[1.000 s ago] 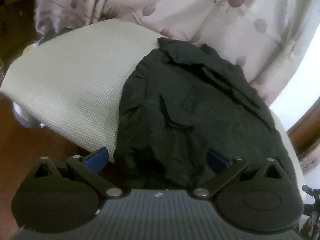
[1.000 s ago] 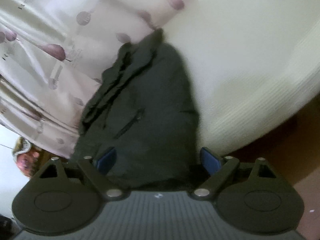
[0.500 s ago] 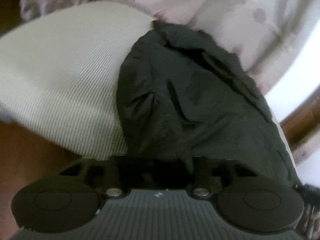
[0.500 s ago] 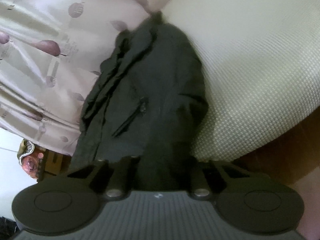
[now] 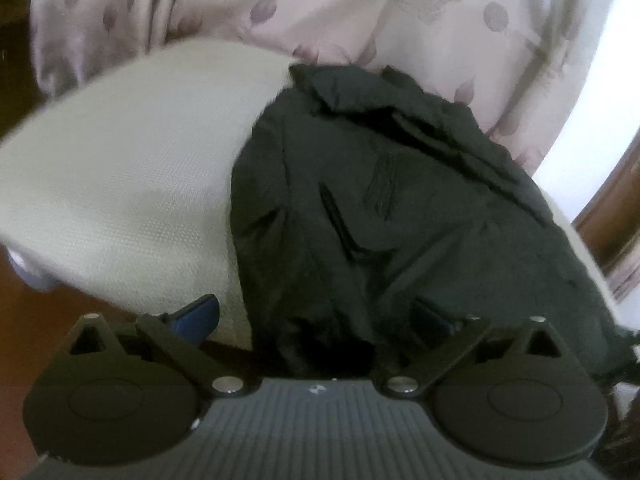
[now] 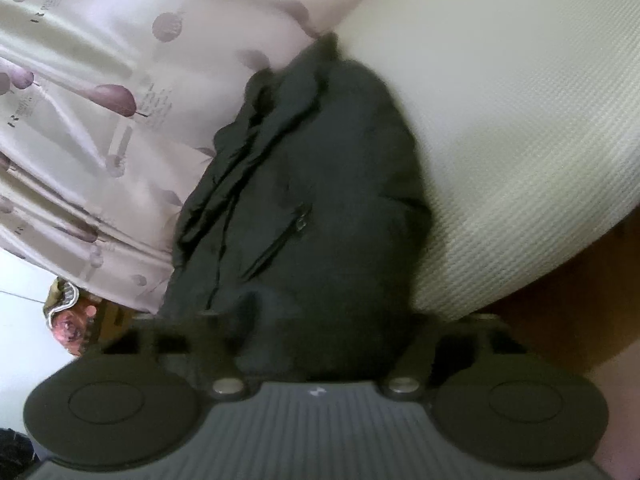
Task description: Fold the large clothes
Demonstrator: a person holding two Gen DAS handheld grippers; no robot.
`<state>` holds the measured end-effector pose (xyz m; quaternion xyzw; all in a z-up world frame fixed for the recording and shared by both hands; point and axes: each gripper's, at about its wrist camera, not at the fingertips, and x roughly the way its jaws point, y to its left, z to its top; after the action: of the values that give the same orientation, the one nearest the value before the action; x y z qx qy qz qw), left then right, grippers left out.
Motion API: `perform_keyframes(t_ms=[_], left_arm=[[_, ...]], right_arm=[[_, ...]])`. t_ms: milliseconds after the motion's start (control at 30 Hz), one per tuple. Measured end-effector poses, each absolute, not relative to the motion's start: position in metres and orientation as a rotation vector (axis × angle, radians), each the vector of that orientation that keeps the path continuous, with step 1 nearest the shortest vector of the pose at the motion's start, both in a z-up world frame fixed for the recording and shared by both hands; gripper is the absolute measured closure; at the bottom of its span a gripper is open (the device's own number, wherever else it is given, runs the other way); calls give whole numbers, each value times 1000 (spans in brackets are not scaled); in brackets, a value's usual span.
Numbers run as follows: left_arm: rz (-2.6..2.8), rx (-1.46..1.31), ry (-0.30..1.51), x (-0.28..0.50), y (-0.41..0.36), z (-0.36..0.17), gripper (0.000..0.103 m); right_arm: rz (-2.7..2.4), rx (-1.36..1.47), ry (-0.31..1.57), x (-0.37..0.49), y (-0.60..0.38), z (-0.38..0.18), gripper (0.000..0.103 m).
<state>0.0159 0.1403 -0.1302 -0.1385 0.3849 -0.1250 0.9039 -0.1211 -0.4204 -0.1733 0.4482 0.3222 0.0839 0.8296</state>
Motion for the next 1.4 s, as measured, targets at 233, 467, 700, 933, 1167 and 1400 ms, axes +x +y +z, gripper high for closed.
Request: perform_keyframes(t_ms=[233, 467, 700, 933, 1167, 1400], left_arm=[[-301, -354, 823, 19, 133, -132, 89], [-316, -467, 720, -28, 155, -85, 92], [-364, -591, 569, -75, 172, -27, 92], [-346, -582, 429, -45, 150, 26, 91], [-261, -540, 405, 54, 124, 33, 90], [-137, -528, 529, 171, 122, -6, 85]], right_arm=[[187, 906, 715, -107, -408, -177, 94], [292, 948, 632, -149, -411, -156, 95], [384, 1031, 557, -194, -409, -120, 94], [450, 1036, 449, -157, -424, -58, 94], [416, 1102, 402, -43, -461, -46, 94], [275, 1169, 474, 70, -476, -73, 94]])
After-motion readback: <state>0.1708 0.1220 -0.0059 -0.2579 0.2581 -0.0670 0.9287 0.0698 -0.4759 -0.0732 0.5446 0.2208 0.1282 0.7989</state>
